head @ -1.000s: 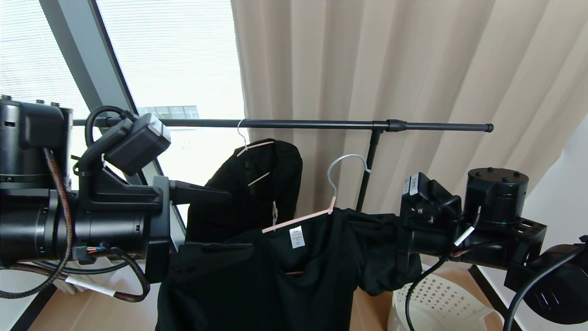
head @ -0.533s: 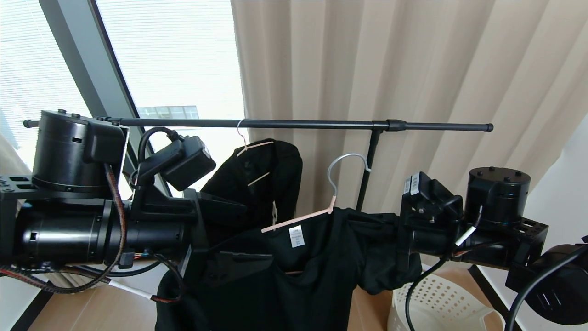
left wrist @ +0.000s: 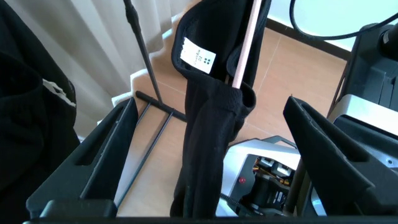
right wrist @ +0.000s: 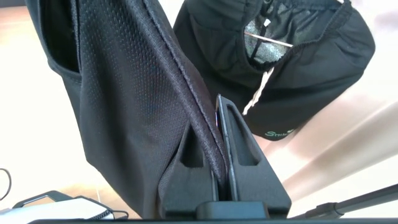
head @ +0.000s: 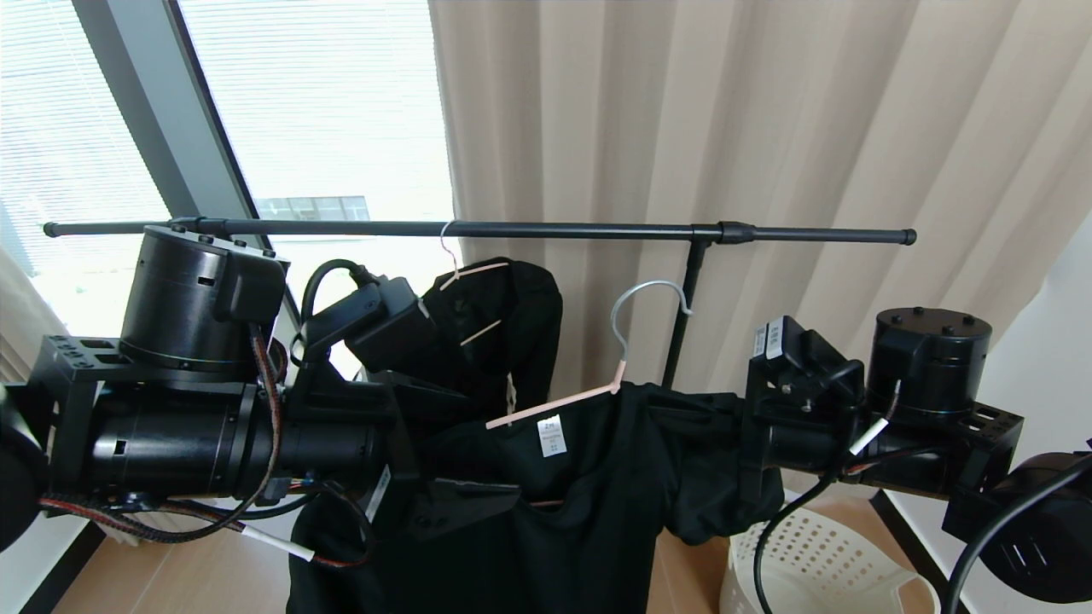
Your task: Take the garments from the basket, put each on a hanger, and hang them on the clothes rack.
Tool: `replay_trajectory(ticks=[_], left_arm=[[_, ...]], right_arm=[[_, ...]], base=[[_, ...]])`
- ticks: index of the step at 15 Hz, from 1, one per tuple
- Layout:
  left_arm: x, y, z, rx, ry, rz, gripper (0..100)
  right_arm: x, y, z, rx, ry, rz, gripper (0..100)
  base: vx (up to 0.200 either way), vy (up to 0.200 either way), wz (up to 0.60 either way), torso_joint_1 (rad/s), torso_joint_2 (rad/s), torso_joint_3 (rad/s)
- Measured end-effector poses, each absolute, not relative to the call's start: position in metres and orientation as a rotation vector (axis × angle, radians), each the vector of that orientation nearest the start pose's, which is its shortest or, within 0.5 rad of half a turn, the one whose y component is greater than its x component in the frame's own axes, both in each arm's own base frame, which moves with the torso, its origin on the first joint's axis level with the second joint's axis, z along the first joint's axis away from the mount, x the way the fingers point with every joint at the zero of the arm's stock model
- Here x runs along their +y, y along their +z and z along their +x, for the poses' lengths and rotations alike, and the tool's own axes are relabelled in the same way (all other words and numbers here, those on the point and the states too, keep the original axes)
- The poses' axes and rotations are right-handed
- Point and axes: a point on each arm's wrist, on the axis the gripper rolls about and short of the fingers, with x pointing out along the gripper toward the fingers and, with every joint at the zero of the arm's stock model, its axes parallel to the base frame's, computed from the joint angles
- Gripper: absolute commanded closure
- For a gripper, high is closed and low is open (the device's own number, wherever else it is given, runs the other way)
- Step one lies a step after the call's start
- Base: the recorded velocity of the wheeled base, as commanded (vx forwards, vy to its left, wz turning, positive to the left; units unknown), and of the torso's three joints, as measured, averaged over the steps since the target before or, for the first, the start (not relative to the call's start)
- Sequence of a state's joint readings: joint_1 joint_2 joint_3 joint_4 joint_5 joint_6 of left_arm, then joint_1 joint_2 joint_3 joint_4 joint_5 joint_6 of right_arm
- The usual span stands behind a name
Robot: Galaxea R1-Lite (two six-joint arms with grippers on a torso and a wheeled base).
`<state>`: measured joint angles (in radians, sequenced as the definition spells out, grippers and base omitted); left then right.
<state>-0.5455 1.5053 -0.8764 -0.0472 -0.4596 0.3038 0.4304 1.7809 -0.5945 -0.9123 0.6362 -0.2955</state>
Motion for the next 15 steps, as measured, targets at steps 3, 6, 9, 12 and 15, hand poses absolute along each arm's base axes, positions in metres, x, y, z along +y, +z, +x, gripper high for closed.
replay_trajectory(ticks=[3,6,9,12,15], left_arm=[[-0.1391,0.2004,0.2093,0.462,-1.060,0.297,0],[-0.1392,0.1986,0.2092,0.469,-1.061,0.297,0],[-0.1393,0.1980,0.2094,0.471,-1.061,0.297,100],[-0.1392,0.1976,0.2093,0.473,-1.061,0.298,100],[-0.1391,0.1973,0.2090,0.473,-1.065,0.300,100]], right_arm=[[0.1336,0.1365,0.2586,0.115,1.092,-0.237,100],[0.1326,0.1387,0.2568,0.108,1.091,-0.238,100],[0.1321,0.1390,0.2557,0.108,1.091,-0.238,100],[0.1320,0.1395,0.2554,0.106,1.091,-0.238,100],[0.1322,0.1400,0.2556,0.104,1.090,-0.239,100]], base=[[0.000,0.000,0.00,0.000,0.00,0.000],[0.000,0.000,0.00,0.000,0.00,0.000],[0.000,0.000,0.00,0.000,0.00,0.000],[0.000,0.000,0.00,0.000,0.00,0.000],[0.000,0.000,0.00,0.000,0.00,0.000]])
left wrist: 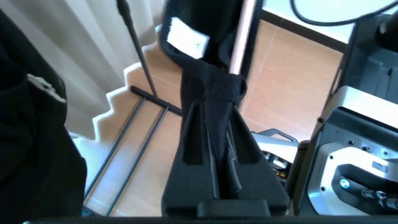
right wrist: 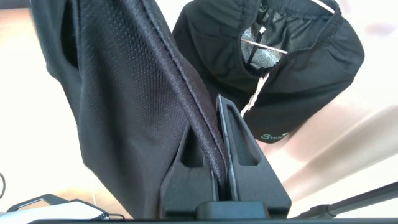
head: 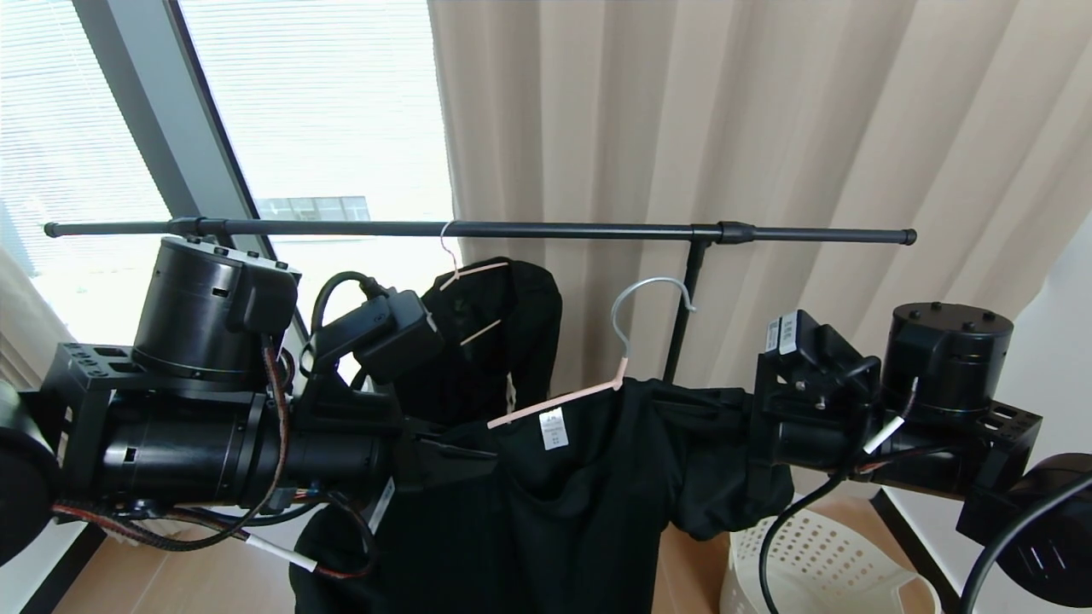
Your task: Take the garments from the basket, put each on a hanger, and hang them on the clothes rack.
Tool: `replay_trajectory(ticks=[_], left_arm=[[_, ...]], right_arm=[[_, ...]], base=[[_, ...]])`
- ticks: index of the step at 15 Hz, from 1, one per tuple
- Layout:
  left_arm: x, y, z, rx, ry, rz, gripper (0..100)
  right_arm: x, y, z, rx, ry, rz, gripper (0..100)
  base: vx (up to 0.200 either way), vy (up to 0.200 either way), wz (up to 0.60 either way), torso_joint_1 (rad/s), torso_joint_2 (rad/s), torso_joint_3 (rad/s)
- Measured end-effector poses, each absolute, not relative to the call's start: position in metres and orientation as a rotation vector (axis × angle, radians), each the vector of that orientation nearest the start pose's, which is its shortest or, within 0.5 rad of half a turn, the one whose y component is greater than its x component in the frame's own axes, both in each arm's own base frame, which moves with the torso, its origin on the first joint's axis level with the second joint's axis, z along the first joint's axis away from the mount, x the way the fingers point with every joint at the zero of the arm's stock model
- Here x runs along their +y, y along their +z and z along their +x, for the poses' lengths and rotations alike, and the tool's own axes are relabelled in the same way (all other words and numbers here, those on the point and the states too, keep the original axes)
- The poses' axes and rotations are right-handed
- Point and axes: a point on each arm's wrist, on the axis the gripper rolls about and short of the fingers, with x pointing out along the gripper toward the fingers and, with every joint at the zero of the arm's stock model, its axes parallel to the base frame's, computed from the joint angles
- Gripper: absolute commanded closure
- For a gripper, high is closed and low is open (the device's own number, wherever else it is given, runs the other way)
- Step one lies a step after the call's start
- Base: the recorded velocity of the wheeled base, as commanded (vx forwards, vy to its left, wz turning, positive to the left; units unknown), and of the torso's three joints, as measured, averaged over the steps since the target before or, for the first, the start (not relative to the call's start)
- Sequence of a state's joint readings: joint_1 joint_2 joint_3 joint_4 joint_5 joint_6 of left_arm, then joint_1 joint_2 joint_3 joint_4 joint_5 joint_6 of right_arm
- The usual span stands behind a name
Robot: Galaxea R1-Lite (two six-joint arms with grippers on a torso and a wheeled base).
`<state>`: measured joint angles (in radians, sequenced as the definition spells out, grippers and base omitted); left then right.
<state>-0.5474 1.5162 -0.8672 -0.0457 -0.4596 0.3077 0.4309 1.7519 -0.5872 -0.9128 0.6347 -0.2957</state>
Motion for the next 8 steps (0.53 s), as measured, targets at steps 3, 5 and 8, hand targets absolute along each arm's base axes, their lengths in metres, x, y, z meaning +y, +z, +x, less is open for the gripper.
replay_trajectory(ticks=[3,5,8], left_arm=[[-0.1381,0.1955,0.2081,0.473,-1.062,0.300,100],[-0.1378,0.1945,0.2074,0.467,-1.061,0.300,100],[-0.1367,0.1944,0.2074,0.451,-1.056,0.299,100]], right_arm=[[0.1322,0.1401,0.2557,0.103,1.091,-0.239,100],[0.1323,0.1402,0.2557,0.103,1.091,-0.239,100],[0.1323,0.1405,0.2559,0.102,1.091,-0.239,100]], base=[[0.000,0.000,0.00,0.000,0.00,0.000],[0.000,0.000,0.00,0.000,0.00,0.000],[0.000,0.000,0.00,0.000,0.00,0.000]])
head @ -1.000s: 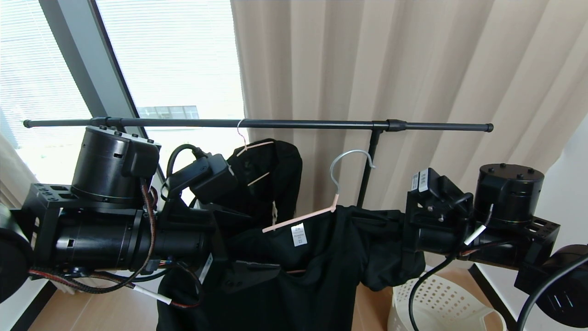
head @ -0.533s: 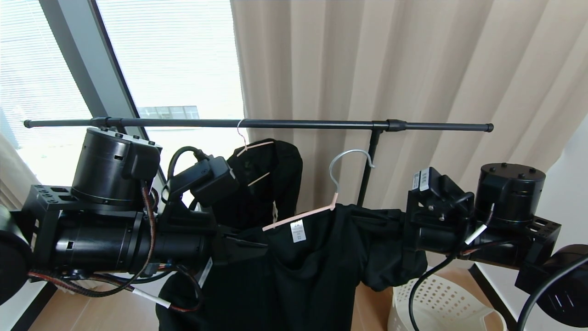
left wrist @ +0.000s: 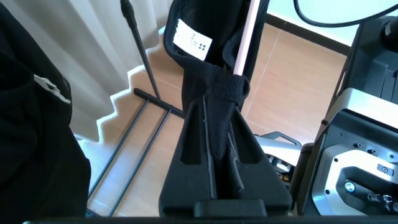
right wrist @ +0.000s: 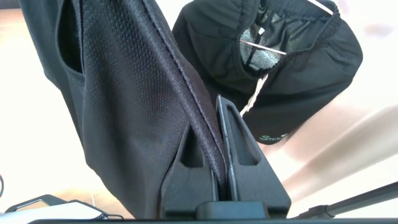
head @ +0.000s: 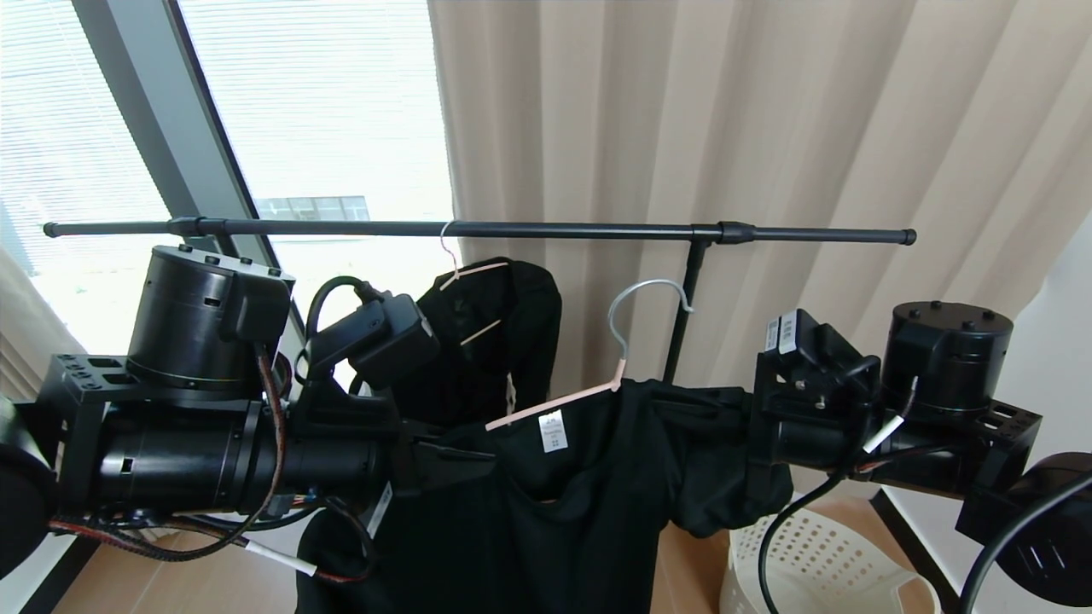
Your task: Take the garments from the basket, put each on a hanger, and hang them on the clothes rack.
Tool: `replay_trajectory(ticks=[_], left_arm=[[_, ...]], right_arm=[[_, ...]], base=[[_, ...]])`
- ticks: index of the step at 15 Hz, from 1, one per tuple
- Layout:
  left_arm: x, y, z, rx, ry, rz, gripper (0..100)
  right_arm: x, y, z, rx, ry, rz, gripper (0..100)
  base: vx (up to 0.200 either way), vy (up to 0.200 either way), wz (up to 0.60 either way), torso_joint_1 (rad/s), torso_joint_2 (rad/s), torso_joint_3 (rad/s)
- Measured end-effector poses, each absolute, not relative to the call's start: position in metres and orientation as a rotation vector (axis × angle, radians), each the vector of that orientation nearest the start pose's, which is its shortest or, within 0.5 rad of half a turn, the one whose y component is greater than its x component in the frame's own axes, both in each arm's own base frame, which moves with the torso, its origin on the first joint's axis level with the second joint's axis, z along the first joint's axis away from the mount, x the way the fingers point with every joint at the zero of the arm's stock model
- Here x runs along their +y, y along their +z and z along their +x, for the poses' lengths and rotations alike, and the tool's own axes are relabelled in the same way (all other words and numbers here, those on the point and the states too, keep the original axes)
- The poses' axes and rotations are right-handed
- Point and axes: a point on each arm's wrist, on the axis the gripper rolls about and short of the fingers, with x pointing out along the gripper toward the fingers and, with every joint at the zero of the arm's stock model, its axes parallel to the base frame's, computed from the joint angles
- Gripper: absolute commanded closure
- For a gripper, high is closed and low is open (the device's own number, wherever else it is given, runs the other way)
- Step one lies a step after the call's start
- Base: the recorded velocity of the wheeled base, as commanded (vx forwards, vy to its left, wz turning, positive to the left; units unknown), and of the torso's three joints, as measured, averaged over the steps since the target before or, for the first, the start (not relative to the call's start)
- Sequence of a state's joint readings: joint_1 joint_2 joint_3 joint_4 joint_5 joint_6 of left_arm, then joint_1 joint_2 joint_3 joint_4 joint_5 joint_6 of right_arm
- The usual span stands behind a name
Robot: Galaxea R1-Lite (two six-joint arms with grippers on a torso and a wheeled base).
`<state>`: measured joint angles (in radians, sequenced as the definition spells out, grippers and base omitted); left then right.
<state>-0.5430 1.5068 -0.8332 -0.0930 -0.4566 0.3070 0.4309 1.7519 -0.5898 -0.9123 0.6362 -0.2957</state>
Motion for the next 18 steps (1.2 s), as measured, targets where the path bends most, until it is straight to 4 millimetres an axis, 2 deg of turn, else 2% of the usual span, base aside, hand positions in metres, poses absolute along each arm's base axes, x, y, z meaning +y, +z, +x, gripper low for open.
replay_trajectory(ticks=[3,4,11,18], left_arm=[[-0.136,0.195,0.207,0.447,-1.054,0.299,100],[-0.136,0.195,0.207,0.446,-1.053,0.298,100],[-0.133,0.201,0.205,0.405,-0.997,0.310,100],[-0.118,0.206,0.188,0.323,-0.974,0.304,100]], right_arm=[[0.131,0.142,0.255,0.099,1.089,-0.239,100],[0.131,0.142,0.255,0.097,1.090,-0.238,0],[0.127,0.144,0.256,0.091,1.075,-0.237,0],[0.113,0.149,0.259,0.075,1.046,-0.233,0]], base=[[0.000,0.000,0.00,0.000,0.00,0.000],[0.000,0.000,0.00,0.000,0.00,0.000],[0.000,0.000,0.00,0.000,0.00,0.000],[0.000,0.000,0.00,0.000,0.00,0.000]])
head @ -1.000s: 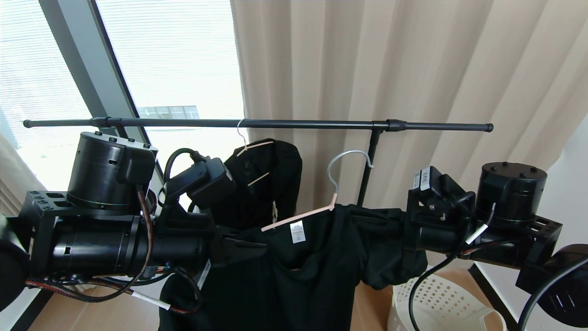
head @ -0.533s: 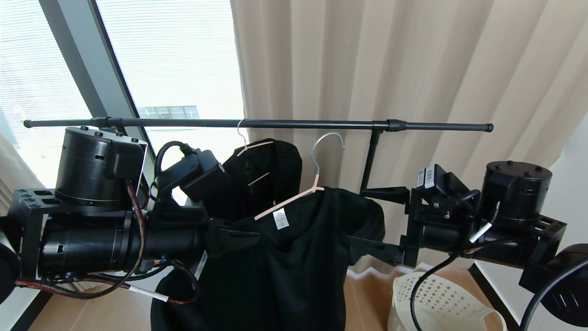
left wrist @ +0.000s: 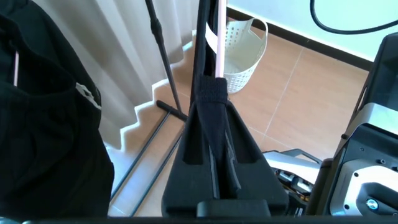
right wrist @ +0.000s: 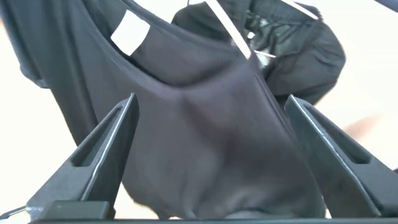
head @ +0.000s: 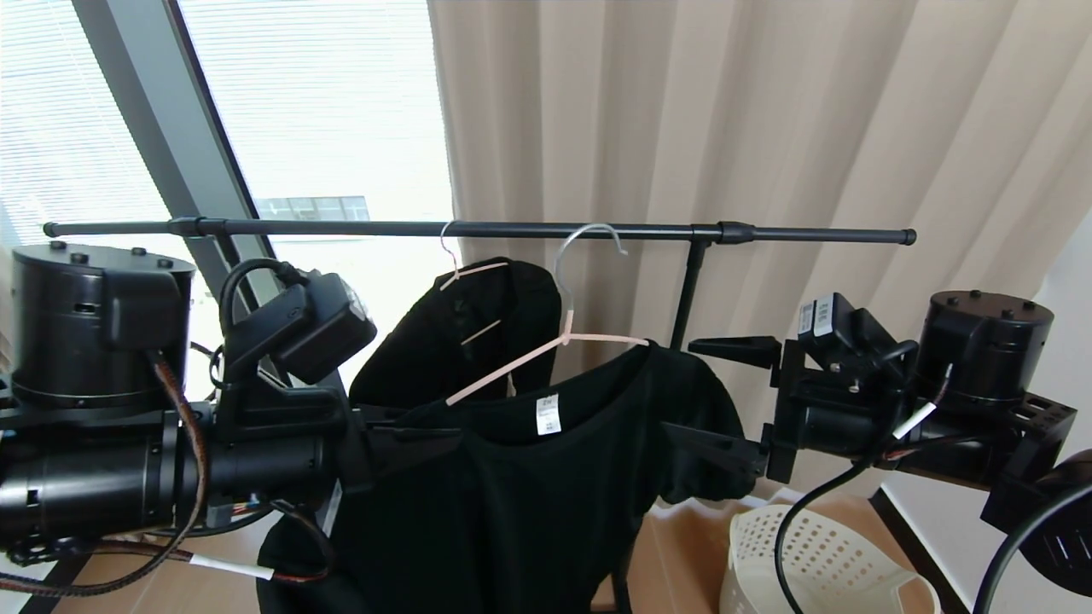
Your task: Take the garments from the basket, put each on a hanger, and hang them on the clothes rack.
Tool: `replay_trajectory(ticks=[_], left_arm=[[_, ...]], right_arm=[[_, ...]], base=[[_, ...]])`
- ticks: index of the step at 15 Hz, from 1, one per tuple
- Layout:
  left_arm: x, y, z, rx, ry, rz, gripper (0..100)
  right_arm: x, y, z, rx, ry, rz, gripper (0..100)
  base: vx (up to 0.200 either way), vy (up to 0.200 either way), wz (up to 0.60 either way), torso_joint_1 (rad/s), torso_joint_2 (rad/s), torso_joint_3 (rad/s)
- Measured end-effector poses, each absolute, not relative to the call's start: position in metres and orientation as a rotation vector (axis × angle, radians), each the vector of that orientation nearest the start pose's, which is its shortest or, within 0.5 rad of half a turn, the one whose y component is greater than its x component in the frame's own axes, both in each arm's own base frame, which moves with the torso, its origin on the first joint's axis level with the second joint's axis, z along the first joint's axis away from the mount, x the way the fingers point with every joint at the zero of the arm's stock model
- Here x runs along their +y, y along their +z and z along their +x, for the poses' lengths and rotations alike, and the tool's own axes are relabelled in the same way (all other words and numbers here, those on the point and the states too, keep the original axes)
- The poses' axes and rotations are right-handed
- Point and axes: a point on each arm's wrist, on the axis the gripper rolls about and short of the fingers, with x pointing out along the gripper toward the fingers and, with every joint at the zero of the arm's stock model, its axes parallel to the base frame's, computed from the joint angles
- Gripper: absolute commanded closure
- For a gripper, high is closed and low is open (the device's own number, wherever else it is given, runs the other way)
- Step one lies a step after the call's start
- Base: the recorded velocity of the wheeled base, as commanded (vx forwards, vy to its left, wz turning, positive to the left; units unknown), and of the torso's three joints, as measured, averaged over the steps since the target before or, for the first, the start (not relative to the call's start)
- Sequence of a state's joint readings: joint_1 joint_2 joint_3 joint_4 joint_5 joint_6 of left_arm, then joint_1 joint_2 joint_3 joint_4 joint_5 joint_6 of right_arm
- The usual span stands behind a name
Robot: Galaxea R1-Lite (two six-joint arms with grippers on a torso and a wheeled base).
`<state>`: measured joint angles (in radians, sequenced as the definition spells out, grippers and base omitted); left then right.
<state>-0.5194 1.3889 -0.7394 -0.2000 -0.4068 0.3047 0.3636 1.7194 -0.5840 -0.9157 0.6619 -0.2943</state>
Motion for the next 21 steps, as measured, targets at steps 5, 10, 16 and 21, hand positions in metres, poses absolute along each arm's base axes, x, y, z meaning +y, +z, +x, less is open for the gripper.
replay_trajectory(ticks=[5,10,16,21], left_arm=[[-0.096,0.207,0.168,0.266,-0.929,0.294,100],[-0.085,0.211,0.150,0.221,-0.915,0.291,100],[-0.079,0.212,0.136,0.189,-0.918,0.290,100],[-0.077,0.211,0.132,0.187,-0.920,0.290,100]], right_arm=[[0.083,0.145,0.269,0.013,1.048,-0.330,0],[0.071,0.125,0.284,0.034,1.020,-0.401,0],[0.073,0.101,0.304,0.094,1.021,-0.400,0],[0.075,0.093,0.316,0.126,0.954,-0.413,100]], base=[[0.000,0.000,0.00,0.000,0.00,0.000],[0.000,0.000,0.00,0.000,0.00,0.000],[0.000,0.000,0.00,0.000,0.00,0.000],[0.000,0.000,0.00,0.000,0.00,0.000]])
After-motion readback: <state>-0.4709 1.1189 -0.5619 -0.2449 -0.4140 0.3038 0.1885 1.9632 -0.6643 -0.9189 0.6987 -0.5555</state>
